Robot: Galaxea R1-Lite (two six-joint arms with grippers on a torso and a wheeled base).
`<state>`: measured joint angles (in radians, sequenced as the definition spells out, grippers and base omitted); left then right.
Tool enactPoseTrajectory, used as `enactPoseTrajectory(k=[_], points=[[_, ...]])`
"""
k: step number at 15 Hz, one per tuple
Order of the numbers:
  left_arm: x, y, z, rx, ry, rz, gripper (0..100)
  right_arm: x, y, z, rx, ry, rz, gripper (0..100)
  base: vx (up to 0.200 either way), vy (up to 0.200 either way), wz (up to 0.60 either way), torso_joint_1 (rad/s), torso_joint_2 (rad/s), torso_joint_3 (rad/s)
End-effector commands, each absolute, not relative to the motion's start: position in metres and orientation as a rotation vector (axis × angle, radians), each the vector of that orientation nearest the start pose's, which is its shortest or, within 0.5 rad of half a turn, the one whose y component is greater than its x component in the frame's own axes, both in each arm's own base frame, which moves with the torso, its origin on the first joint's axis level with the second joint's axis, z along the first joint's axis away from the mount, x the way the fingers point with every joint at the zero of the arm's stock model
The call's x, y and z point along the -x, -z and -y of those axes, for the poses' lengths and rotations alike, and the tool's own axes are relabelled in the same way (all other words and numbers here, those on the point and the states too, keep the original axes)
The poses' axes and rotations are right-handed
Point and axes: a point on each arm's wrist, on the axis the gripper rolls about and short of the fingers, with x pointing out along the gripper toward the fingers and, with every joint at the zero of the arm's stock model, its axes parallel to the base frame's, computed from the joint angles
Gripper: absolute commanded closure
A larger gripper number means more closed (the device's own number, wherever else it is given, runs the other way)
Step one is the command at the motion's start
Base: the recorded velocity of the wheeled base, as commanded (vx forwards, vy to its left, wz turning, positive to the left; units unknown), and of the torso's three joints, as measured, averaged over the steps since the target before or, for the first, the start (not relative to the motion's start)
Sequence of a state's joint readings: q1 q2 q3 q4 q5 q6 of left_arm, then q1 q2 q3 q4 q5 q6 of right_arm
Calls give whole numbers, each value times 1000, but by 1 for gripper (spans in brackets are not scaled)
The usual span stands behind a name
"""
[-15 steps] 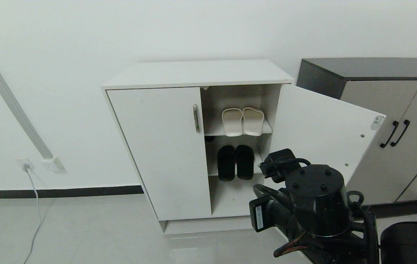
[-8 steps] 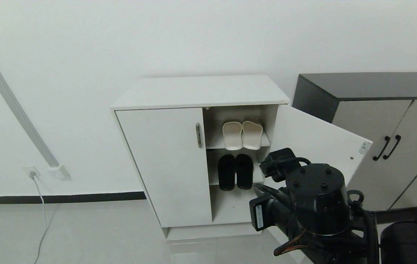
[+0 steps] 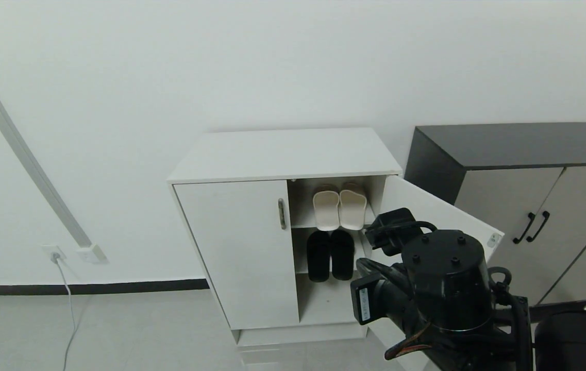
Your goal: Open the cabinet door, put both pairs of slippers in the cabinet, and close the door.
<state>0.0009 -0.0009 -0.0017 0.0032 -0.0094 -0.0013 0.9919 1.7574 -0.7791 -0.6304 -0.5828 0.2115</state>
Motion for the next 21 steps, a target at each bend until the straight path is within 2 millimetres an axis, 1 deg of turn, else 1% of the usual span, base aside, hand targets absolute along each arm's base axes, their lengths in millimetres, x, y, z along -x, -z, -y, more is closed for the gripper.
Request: enactPoseTrajectory(k=[1,8,15,21], points=[[23,-76,0,2,8,-2,100,-179,-158,-252,42,-376,-289,100,0,0,0,251,-559,-325],[23,-76,0,2,8,-2,100,-183,-156,-250,49,-364,-292,100,0,0,0,244,-553,-312],[23,-76,0,0,9,-2,100,-183,-155,-249,51,-364,-294,100,0,0,0,15,-30,-18],[23,-76,0,-5,12,-2,100,-184,-156,-248,51,-360,-293,100,0,0,-600,4,-1,1]])
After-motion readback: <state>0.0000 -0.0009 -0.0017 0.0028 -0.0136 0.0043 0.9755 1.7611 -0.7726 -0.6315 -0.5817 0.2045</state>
